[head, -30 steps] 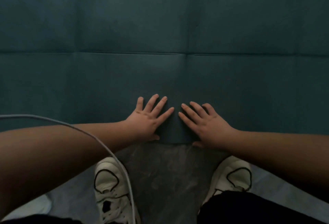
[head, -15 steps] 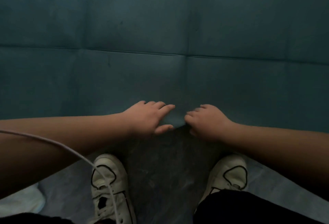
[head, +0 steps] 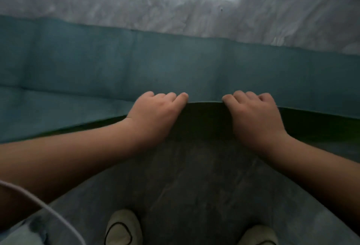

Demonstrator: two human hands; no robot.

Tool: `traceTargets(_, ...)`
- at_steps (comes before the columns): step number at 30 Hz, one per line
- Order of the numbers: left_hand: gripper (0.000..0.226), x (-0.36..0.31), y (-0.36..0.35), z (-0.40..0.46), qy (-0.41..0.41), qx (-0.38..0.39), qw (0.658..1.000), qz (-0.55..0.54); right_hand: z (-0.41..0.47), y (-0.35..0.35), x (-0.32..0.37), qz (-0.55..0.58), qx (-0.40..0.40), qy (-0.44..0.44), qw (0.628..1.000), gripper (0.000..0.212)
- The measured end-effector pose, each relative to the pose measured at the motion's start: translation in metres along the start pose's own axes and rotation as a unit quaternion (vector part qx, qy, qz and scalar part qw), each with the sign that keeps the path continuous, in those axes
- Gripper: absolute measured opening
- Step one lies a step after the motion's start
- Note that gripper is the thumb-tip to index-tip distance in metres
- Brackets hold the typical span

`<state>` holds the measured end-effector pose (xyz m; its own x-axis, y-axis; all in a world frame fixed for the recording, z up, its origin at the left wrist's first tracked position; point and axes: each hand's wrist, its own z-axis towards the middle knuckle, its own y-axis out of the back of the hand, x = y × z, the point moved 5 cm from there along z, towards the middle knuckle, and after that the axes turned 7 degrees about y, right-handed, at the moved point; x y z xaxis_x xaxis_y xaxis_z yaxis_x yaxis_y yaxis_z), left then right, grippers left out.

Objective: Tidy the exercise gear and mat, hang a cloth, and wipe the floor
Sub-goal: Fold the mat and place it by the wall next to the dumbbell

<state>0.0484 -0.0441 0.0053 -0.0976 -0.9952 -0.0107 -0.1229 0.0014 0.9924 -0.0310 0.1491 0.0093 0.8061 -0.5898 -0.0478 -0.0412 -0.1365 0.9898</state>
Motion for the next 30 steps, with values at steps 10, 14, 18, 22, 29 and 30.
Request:
traceTargets(10, 0.064, 0.042, 0.045, 0.119, 0.128, -0.111, 0.985, 0.036, 0.073, 0.022, -0.052, -0.004, -0.036, -0.102, 0.994, 0.082)
traceTargets(14, 0.067, 0.041, 0.012, 0.132, 0.147, -0.073, 0.986, 0.037, 0.071, -0.025, -0.036, 0.065, 0.039, -0.102, 0.992, 0.080)
traceTargets(18, 0.071, 0.034, -0.049, 0.112, 0.125, 0.034, 0.991, 0.015, 0.048, -0.086, -0.033, 0.114, 0.089, -0.127, 0.981, 0.081)
traceTargets(22, 0.072, 0.033, -0.119, 0.081, 0.123, 0.162, 0.979, -0.011, 0.015, -0.137, -0.043, 0.120, 0.170, -0.142, 0.968, 0.081)
traceTargets(29, 0.069, 0.034, -0.158, 0.065, 0.108, 0.234, 0.966, -0.027, -0.002, -0.165, -0.057, 0.143, 0.193, -0.155, 0.958, 0.077)
traceTargets(30, 0.069, 0.035, -0.159, 0.067, 0.108, 0.244, 0.963, -0.034, 0.000, -0.166, -0.057, 0.140, 0.182, -0.157, 0.961, 0.074)
